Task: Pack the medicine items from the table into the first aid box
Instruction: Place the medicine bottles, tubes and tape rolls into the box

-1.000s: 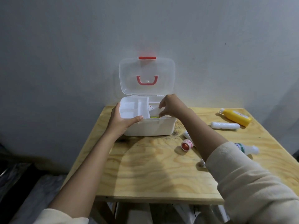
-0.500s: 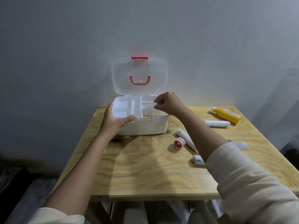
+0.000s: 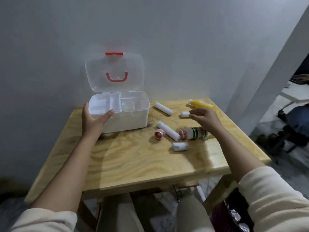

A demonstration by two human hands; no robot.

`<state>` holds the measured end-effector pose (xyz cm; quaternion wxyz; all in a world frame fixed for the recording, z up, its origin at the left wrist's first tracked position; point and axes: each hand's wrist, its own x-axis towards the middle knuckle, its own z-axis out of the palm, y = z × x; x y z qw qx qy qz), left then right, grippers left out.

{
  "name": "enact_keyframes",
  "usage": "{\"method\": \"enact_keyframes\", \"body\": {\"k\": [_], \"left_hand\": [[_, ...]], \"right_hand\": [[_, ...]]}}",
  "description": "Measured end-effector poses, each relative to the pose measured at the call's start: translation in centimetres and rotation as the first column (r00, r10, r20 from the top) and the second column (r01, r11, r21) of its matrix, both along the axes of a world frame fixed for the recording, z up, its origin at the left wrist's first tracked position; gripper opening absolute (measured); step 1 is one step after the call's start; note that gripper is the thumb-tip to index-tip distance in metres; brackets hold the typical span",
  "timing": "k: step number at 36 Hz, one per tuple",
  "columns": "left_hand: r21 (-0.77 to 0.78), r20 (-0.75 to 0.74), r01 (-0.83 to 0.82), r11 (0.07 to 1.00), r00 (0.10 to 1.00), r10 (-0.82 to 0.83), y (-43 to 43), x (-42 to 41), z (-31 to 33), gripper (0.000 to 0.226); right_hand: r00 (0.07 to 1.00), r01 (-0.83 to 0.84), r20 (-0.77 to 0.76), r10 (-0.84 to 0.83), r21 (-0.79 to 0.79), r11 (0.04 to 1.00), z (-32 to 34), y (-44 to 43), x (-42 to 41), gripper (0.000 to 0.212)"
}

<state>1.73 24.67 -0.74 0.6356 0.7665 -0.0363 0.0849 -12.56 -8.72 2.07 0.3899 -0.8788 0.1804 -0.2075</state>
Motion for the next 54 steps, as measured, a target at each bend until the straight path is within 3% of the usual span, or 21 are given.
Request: {"method": "enact_keyframes", "body": {"k": [7,10,21,39,50,54], "left_hand": [[-0.030,0.020,-0.068,0.997,0.997,0.069,-0.6,-0.4,-0.6,0.098],[-0.051,0.022,-0.070,0.996,0.997,0.071,-0.5,-0.4,-0.6,0.098],[-0.037,0.015,-0.076,0.996,0.997,0.077,-0.6,-0.5,-0.6,0.097],[-0.057,0.010,-0.053,0.997,0.998,0.054,-0.3,-0.2,-0.8,0.097],[-0.011,-0.005,-0.026,1.000,1.000,0.026,-0.1,-0.6,0.1,0.096],[0.025,-0.021,0.022,0.999,1.000,-0.021,0.5,-0.2,0.5,0.098]], "right_hand": [[0.984,0.175,-0.055,-0.169,0.121,0.977,-3.4,-1.9,-4.9,0.036],[0.985,0.168,-0.078,-0.155,0.202,0.965,-4.3,-2.0,-5.9,0.042],[0.995,0.041,-0.095,-0.020,0.233,0.972,-4.1,-3.1,-7.5,0.039],[0.976,0.108,0.140,-0.169,0.365,0.925,-3.8,-2.0,-5.3,0.030],[0.921,0.058,0.355,-0.158,0.277,0.959,2.1,0.0,0.1,0.025],[0.909,-0.034,0.414,-0.046,0.184,0.982,5.8,3.1,2.2,0.032]]}}
